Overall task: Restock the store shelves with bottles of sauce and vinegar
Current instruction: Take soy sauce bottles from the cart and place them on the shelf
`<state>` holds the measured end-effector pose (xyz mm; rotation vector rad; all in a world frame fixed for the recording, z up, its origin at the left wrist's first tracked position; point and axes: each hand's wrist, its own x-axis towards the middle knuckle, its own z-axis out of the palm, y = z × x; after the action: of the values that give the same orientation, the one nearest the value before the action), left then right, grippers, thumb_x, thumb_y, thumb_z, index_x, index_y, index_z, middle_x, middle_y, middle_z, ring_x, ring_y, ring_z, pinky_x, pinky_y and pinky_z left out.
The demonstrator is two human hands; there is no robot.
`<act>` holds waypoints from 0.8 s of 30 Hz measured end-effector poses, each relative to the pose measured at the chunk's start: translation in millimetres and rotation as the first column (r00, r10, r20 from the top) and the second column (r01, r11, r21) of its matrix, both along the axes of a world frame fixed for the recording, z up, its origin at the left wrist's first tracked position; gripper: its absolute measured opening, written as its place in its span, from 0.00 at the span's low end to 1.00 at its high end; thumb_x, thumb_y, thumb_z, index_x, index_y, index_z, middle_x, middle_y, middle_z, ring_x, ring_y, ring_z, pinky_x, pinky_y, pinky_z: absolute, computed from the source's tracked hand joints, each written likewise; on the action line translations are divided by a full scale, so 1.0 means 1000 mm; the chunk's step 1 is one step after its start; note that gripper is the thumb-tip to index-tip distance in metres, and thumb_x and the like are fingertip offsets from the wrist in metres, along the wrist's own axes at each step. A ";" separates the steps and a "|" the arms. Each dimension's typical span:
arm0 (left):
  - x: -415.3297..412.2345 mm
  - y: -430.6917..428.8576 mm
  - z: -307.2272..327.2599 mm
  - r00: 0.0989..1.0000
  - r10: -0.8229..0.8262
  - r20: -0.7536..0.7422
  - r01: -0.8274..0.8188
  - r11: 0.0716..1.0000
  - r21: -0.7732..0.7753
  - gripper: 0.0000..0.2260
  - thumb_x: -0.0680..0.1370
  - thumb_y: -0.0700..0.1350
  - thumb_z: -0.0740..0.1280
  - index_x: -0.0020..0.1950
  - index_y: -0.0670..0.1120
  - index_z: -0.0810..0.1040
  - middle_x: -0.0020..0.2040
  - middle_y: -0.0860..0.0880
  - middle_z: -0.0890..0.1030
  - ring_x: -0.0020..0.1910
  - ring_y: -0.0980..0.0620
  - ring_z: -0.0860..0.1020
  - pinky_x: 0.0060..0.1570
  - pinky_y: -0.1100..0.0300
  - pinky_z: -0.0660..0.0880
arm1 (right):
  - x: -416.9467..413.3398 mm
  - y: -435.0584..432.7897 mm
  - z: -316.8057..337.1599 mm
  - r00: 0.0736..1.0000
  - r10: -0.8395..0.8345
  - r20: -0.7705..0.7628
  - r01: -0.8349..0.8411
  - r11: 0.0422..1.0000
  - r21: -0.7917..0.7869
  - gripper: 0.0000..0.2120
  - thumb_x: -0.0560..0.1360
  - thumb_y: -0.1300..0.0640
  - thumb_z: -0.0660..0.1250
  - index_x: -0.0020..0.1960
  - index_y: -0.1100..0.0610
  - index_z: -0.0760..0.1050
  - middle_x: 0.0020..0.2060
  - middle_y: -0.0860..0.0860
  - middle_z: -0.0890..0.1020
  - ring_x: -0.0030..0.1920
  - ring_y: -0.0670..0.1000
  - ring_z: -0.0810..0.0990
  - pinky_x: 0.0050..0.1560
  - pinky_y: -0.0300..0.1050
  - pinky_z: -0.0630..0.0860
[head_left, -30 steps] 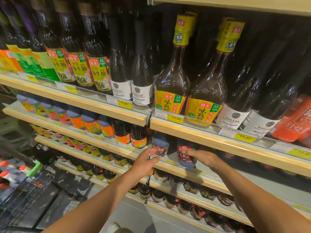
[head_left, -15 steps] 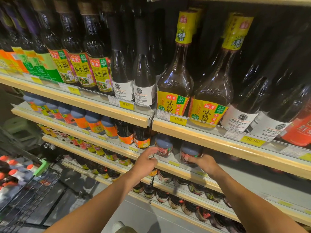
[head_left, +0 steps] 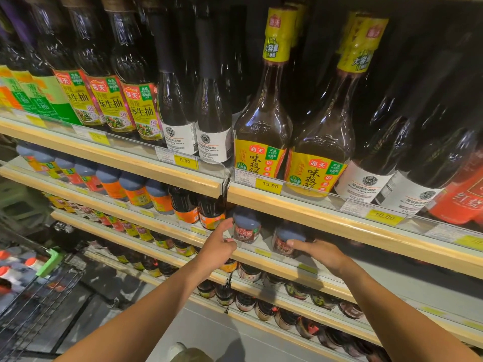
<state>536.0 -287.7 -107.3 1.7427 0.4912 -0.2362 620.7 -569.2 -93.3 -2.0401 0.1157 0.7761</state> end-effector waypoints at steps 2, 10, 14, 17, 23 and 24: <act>0.002 0.001 -0.001 1.000 -0.008 0.011 0.008 1.000 -0.009 0.30 0.81 0.36 0.63 0.79 0.61 0.63 0.68 0.60 0.73 0.43 0.62 0.77 0.39 0.67 0.75 | 0.000 -0.002 -0.003 0.997 -0.072 -0.016 0.073 0.997 0.034 0.34 0.61 0.33 0.78 0.55 0.55 0.77 0.47 0.46 0.81 0.48 0.44 0.81 0.58 0.43 0.76; 0.003 0.002 -0.001 0.997 -0.022 0.070 0.022 1.000 0.000 0.28 0.82 0.34 0.61 0.79 0.55 0.66 0.76 0.57 0.70 0.67 0.52 0.76 0.45 0.71 0.74 | 0.002 0.000 -0.012 0.993 -0.105 -0.052 0.109 0.991 0.078 0.59 0.46 0.22 0.78 0.66 0.58 0.77 0.57 0.54 0.85 0.58 0.53 0.84 0.71 0.53 0.74; 0.003 0.003 -0.001 0.997 -0.039 0.065 0.039 0.999 0.003 0.28 0.82 0.33 0.60 0.80 0.55 0.65 0.77 0.57 0.69 0.67 0.54 0.74 0.39 0.76 0.74 | 0.004 0.014 -0.014 0.995 -0.078 -0.060 0.083 0.994 0.073 0.51 0.48 0.21 0.77 0.61 0.54 0.79 0.56 0.53 0.85 0.60 0.53 0.83 0.71 0.54 0.73; 0.003 0.005 -0.001 0.997 -0.063 0.055 0.062 0.998 0.011 0.29 0.82 0.33 0.60 0.81 0.54 0.63 0.78 0.57 0.67 0.68 0.54 0.73 0.39 0.76 0.74 | 0.005 0.026 -0.013 0.997 -0.042 -0.065 0.049 0.994 0.096 0.40 0.50 0.21 0.76 0.49 0.49 0.79 0.52 0.50 0.86 0.60 0.52 0.83 0.72 0.55 0.73; 0.002 0.007 0.002 0.994 -0.105 0.034 0.104 0.994 0.034 0.30 0.83 0.35 0.61 0.82 0.56 0.60 0.80 0.58 0.65 0.72 0.53 0.72 0.50 0.68 0.72 | 0.005 0.032 -0.011 0.998 -0.038 -0.043 0.043 0.989 0.141 0.40 0.48 0.22 0.76 0.49 0.46 0.76 0.51 0.49 0.85 0.62 0.53 0.82 0.72 0.55 0.72; 0.002 0.007 0.002 0.994 -0.107 0.031 0.106 0.994 0.033 0.30 0.83 0.36 0.61 0.82 0.57 0.60 0.80 0.58 0.65 0.72 0.53 0.72 0.51 0.67 0.71 | 0.005 0.032 -0.011 0.999 -0.033 -0.040 0.038 0.989 0.140 0.38 0.49 0.22 0.76 0.49 0.46 0.76 0.50 0.49 0.85 0.62 0.53 0.82 0.72 0.56 0.72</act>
<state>537.5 -280.5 -105.4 1.8028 0.3799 -0.2766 625.5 -537.2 -104.1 -1.8858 0.1147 0.7783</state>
